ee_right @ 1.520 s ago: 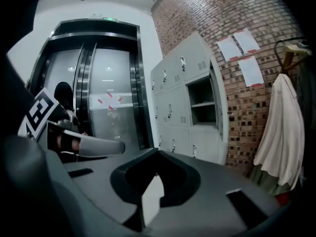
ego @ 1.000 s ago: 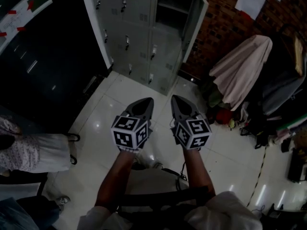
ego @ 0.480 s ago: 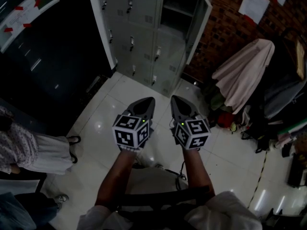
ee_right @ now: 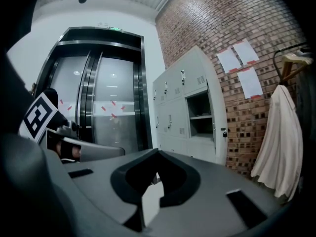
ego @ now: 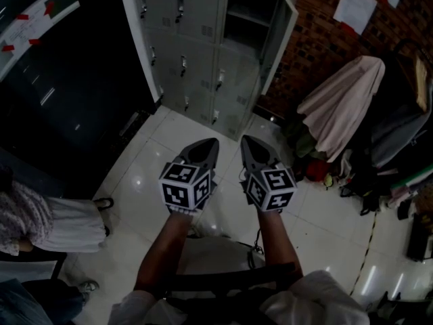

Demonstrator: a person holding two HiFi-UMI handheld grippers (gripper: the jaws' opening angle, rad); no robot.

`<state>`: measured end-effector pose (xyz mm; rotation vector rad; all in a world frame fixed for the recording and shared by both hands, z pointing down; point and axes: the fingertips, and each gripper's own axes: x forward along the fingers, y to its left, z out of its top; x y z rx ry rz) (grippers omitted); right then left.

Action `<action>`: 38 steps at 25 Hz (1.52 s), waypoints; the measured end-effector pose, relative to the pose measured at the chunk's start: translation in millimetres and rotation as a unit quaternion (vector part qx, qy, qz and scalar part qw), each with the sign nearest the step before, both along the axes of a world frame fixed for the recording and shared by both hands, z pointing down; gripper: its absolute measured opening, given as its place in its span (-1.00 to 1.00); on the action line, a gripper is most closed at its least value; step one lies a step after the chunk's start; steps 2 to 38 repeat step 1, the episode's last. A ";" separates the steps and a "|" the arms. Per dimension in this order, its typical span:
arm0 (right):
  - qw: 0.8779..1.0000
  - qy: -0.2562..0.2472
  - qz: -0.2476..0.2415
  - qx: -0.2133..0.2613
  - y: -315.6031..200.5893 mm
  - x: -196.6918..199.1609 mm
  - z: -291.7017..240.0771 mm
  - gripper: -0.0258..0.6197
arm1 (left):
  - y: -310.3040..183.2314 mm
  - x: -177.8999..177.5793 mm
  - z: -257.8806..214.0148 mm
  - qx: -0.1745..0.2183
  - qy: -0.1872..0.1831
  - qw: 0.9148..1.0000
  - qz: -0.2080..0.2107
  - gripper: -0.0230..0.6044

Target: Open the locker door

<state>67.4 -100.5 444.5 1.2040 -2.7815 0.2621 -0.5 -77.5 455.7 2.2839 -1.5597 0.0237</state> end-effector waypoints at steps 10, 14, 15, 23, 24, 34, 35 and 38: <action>1.000 0.000 0.001 0.000 -2.1 -1.0 -0.1 -0.92 | -2.2 -1.0 -0.1 0.000 0.000 1.000 0.001 -0.93; 1.000 0.000 0.001 0.000 -2.1 -1.0 -0.1 -0.92 | -2.2 -1.0 -0.1 0.000 0.000 1.000 0.001 -0.93; 1.000 0.000 0.001 0.000 -2.1 -1.0 -0.1 -0.92 | -2.2 -1.0 -0.1 0.000 0.000 1.000 0.001 -0.93; 1.000 0.000 0.001 0.000 -2.1 -1.0 -0.1 -0.92 | -2.2 -1.0 -0.1 0.000 0.000 1.000 0.001 -0.93; 1.000 0.000 0.001 0.000 -2.1 -1.0 -0.1 -0.92 | -2.2 -1.0 -0.1 0.000 0.000 1.000 0.001 -0.93; 1.000 0.000 0.001 0.000 -2.1 -1.0 -0.1 -0.92 | -2.2 -1.0 -0.1 0.000 0.000 1.000 0.001 -0.93; 1.000 0.000 0.001 0.000 -2.1 -1.0 -0.1 -0.92 | -2.2 -1.0 -0.1 0.000 0.000 1.000 0.001 -0.93; 1.000 0.000 0.001 0.000 -2.1 -1.0 -0.1 -0.92 | -2.2 -1.0 -0.1 0.000 0.000 1.000 0.001 -0.93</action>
